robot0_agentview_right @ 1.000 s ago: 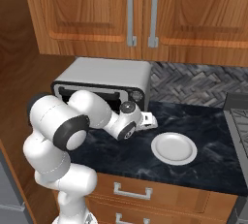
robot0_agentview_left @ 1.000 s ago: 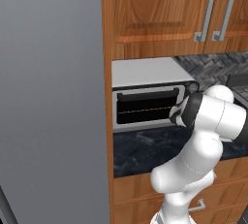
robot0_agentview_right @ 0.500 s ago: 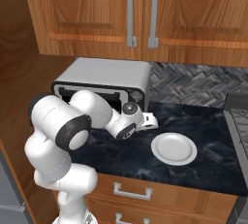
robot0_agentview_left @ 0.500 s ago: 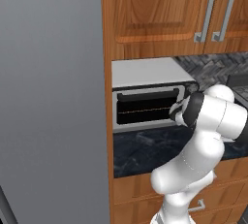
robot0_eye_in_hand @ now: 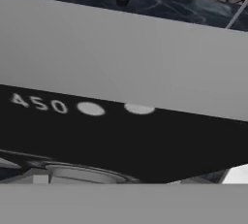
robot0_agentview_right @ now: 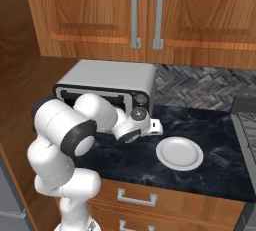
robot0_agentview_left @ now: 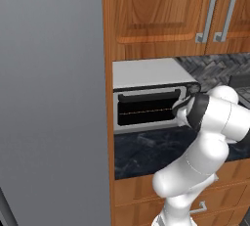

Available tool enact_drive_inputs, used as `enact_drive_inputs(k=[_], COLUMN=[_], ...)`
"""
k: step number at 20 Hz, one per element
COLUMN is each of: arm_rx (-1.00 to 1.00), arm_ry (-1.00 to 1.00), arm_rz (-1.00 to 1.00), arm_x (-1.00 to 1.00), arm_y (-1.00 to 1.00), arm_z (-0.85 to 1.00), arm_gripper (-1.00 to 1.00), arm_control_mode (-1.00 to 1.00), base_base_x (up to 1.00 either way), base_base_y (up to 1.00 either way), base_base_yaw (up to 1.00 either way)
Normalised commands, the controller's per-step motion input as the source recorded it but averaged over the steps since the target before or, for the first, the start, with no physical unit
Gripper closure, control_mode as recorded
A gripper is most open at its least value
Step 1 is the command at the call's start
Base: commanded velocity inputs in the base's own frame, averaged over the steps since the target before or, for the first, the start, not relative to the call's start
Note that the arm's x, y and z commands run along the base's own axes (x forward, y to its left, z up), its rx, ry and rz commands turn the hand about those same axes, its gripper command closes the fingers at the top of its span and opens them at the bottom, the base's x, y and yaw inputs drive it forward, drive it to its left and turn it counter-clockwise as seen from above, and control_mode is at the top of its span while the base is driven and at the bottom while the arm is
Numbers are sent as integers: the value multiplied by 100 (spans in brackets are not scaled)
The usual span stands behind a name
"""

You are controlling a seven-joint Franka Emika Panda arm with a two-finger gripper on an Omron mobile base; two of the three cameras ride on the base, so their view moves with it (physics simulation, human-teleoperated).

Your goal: Pick up the bagel from the plate, place it on the toaster oven rack, close the door, and set the timer.

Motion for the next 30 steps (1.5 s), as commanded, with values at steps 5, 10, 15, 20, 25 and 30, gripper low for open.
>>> enact_drive_inputs(k=[5,10,15,20,25,30], arm_rx=[24,24,25,28,31,33], arm_ry=[0,-4,-4,-2,-7,-10], arm_rz=[0,0,0,0,0,0], arm_x=[21,26,41,54,39,41], arm_y=[-65,-71,-71,-77,-75,-66], arm_z=[52,68,78,88,100,100], arm_gripper=[100,100,100,100,100,100], arm_control_mode=[-100,-100,-100,-100,-100,-100], base_base_x=[0,0,0,0,0,0], base_base_y=[0,0,0,0,0,0], base_base_yaw=[0,0,0,0,0,0])
